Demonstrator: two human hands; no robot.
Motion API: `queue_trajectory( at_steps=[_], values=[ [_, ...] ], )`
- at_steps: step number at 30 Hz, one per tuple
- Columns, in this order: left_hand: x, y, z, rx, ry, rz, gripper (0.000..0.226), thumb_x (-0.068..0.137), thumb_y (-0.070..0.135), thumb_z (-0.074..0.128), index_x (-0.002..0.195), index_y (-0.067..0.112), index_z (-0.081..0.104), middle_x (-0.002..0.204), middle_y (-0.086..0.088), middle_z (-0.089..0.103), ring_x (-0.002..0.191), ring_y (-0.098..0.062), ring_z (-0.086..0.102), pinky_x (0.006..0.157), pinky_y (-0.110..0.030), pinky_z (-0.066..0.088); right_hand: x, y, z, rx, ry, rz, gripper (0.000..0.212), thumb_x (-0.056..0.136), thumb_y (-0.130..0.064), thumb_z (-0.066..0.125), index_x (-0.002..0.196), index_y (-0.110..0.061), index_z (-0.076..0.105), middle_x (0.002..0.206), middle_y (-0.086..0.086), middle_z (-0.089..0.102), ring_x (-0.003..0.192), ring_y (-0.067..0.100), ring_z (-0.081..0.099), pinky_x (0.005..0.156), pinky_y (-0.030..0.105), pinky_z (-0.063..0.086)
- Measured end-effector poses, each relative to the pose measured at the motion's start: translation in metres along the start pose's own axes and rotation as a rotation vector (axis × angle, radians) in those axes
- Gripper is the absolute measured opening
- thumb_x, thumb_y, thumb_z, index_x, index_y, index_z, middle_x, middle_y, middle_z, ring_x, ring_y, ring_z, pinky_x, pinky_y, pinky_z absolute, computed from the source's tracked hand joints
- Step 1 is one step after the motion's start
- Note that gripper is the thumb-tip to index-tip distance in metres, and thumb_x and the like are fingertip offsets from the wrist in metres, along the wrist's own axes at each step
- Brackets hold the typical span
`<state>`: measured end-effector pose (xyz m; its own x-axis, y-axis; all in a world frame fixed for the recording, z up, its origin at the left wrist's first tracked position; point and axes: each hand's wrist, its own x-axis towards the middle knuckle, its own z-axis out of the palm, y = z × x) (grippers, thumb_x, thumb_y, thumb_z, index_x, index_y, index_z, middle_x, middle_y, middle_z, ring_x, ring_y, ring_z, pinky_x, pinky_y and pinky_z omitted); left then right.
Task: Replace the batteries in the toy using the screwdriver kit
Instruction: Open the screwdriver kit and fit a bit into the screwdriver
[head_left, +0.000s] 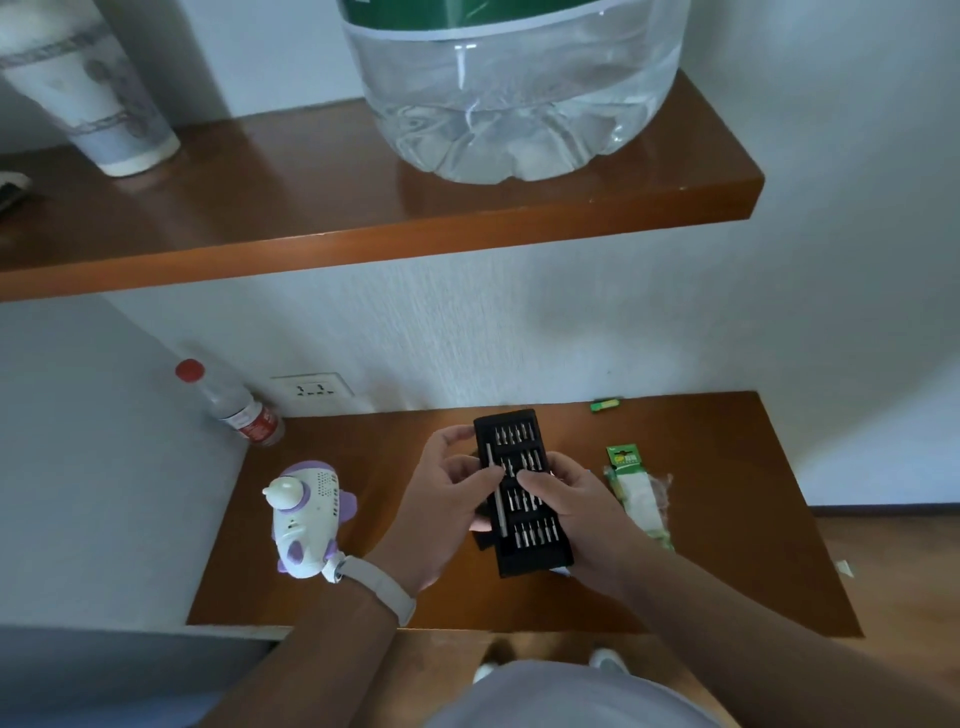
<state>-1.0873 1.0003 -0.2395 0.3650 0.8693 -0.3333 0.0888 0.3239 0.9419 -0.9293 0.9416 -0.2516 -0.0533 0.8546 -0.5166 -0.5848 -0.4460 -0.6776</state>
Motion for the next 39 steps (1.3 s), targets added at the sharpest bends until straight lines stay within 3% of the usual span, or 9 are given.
queue_trajectory(
  at_steps=[3, 7, 13, 20, 26, 31, 39],
  values=[
    [0.002, -0.003, 0.007, 0.085, 0.014, 0.041, 0.042, 0.095, 0.011, 0.067, 0.125, 0.032, 0.047, 0.093, -0.010, 0.074, 0.085, -0.027, 0.076, 0.066, -0.034, 0.061, 0.000, -0.001, -0.007, -0.007, -0.002, -0.019, 0.021, 0.092, -0.016, 0.064, 0.112, -0.012, 0.063, 0.102, 0.019, 0.071, 0.092, 0.036, 0.071, 0.075, 0.048, 0.059],
    [0.008, -0.002, 0.015, 0.223, 0.011, 0.083, 0.031, 0.095, 0.011, 0.066, 0.118, 0.025, 0.050, 0.092, -0.014, 0.069, 0.080, -0.025, 0.074, 0.065, -0.030, 0.060, 0.001, -0.004, -0.016, -0.014, -0.009, -0.037, 0.015, 0.092, -0.017, 0.064, 0.106, -0.018, 0.071, 0.102, 0.018, 0.073, 0.091, 0.035, 0.072, 0.071, 0.042, 0.058],
    [0.021, 0.003, 0.019, 0.625, -0.042, 0.207, 0.023, 0.097, 0.027, 0.065, 0.114, 0.034, 0.052, 0.085, 0.009, 0.064, 0.073, 0.001, 0.064, 0.061, -0.011, 0.047, 0.003, -0.011, -0.030, -0.096, 0.031, -0.062, 0.013, 0.090, -0.019, 0.066, 0.102, -0.019, 0.072, 0.097, 0.014, 0.074, 0.089, 0.034, 0.073, 0.070, 0.041, 0.058],
    [0.026, 0.010, 0.021, 0.941, -0.159, 0.247, 0.030, 0.100, 0.043, 0.055, 0.125, 0.032, 0.045, 0.084, 0.012, 0.061, 0.079, -0.004, 0.060, 0.070, -0.020, 0.046, 0.001, -0.014, -0.041, -0.185, 0.072, -0.076, 0.009, 0.089, -0.020, 0.066, 0.093, -0.023, 0.073, 0.093, 0.013, 0.074, 0.085, 0.032, 0.073, 0.069, 0.041, 0.059],
    [0.032, 0.012, 0.017, 0.957, -0.233, 0.156, 0.023, 0.101, 0.040, 0.055, 0.118, 0.033, 0.042, 0.083, 0.011, 0.062, 0.072, -0.003, 0.059, 0.066, -0.016, 0.040, 0.002, -0.011, -0.040, -0.209, 0.073, -0.081, 0.009, 0.091, -0.018, 0.065, 0.091, -0.022, 0.073, 0.089, 0.011, 0.073, 0.081, 0.029, 0.072, 0.066, 0.039, 0.059],
    [0.031, 0.006, 0.024, 0.986, -0.238, 0.134, 0.011, 0.103, 0.037, 0.052, 0.109, 0.029, 0.047, 0.087, 0.009, 0.064, 0.076, -0.008, 0.063, 0.067, -0.022, 0.045, 0.004, -0.007, -0.044, -0.212, 0.097, -0.080, 0.008, 0.091, -0.017, 0.064, 0.094, -0.017, 0.071, 0.088, 0.010, 0.073, 0.080, 0.027, 0.072, 0.067, 0.037, 0.060],
    [0.025, -0.005, 0.031, 1.059, -0.162, 0.244, 0.029, 0.100, 0.047, 0.054, 0.123, 0.031, 0.047, 0.084, 0.016, 0.062, 0.073, -0.004, 0.060, 0.062, -0.017, 0.043, 0.010, -0.010, -0.049, -0.190, 0.119, -0.081, 0.008, 0.090, -0.018, 0.066, 0.089, -0.022, 0.073, 0.096, 0.017, 0.072, 0.090, 0.037, 0.072, 0.079, 0.051, 0.060]
  ],
)
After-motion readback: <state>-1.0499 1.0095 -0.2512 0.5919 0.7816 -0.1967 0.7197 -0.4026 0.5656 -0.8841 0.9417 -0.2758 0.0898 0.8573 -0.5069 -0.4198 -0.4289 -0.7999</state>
